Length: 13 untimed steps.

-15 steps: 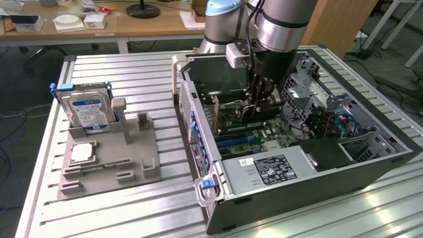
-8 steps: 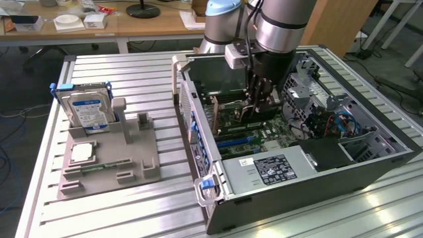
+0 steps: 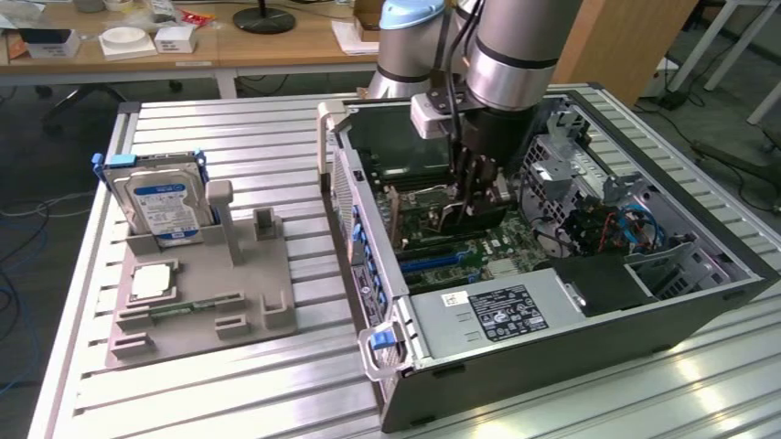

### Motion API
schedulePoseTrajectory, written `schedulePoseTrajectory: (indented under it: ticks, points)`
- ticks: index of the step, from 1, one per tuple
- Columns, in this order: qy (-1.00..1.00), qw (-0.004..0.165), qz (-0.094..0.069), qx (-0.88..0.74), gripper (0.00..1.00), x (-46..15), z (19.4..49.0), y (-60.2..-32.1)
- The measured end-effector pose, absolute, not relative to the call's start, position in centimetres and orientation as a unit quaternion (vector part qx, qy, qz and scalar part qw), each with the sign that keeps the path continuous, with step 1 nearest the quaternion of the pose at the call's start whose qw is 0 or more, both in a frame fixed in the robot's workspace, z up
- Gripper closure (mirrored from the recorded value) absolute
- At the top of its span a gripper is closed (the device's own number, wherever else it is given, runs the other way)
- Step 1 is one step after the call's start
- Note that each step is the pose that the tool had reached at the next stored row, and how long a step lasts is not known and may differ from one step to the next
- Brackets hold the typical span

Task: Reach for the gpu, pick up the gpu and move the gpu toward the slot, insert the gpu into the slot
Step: 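Insert the gpu into the slot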

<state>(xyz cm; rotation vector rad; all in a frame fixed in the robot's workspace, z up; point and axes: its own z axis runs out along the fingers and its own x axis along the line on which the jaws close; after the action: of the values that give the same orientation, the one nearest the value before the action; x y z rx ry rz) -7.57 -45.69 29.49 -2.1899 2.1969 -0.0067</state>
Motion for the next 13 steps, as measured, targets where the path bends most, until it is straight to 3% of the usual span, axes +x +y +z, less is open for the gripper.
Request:
schedulePoseTrajectory:
  ticks: [13]
  points:
    - [0.708, 0.014, 0.003, -0.706, 0.74, -7.7, 27.6, -45.7]
